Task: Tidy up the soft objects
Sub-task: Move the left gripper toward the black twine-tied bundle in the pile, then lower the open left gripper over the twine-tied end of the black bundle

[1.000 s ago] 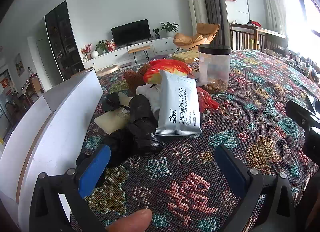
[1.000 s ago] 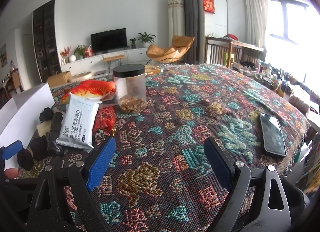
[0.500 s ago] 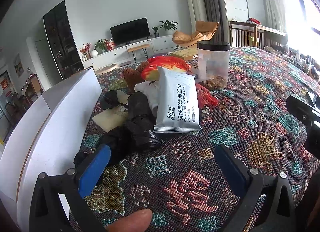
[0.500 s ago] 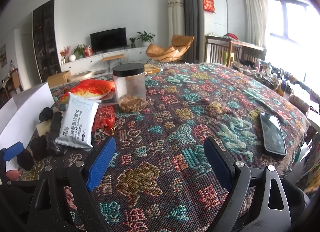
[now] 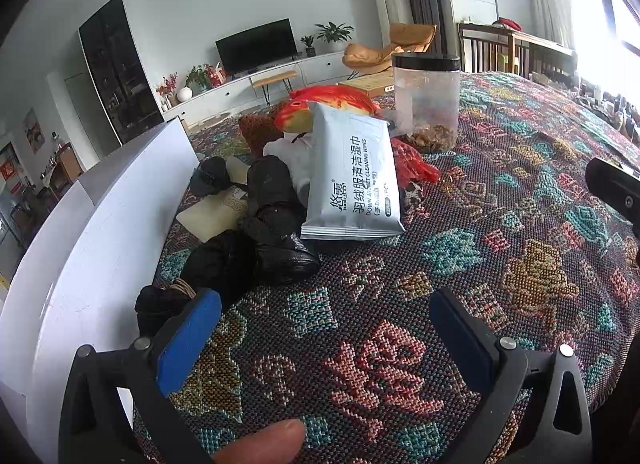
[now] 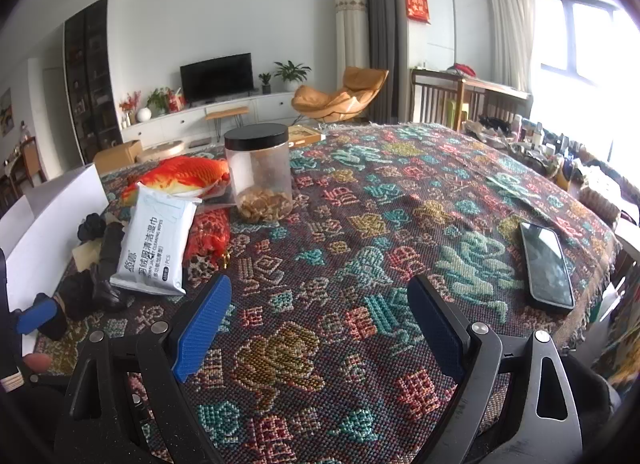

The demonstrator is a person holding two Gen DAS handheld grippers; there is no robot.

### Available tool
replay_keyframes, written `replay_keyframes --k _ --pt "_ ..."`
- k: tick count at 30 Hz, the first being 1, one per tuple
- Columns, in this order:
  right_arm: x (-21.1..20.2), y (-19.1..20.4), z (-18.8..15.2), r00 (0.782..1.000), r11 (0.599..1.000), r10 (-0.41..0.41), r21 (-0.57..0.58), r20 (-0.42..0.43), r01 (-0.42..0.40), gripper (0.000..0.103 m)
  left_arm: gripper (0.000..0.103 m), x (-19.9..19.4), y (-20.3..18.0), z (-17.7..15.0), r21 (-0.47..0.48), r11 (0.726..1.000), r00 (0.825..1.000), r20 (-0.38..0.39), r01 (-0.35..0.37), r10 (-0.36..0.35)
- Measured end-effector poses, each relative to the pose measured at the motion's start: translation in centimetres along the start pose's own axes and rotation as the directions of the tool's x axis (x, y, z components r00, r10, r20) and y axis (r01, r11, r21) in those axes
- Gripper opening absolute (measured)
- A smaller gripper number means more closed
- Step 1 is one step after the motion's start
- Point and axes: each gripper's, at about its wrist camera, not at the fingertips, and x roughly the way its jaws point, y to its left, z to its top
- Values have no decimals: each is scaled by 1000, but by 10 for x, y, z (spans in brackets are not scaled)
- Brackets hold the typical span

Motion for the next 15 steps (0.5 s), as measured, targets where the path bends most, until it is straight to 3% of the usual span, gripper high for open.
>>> replay_keyframes --k 15 --pt "0 0 1 1000 1000 -1 -1 -2 1 92 103 31 0 -11 10 1000 991 -133 -9 10"
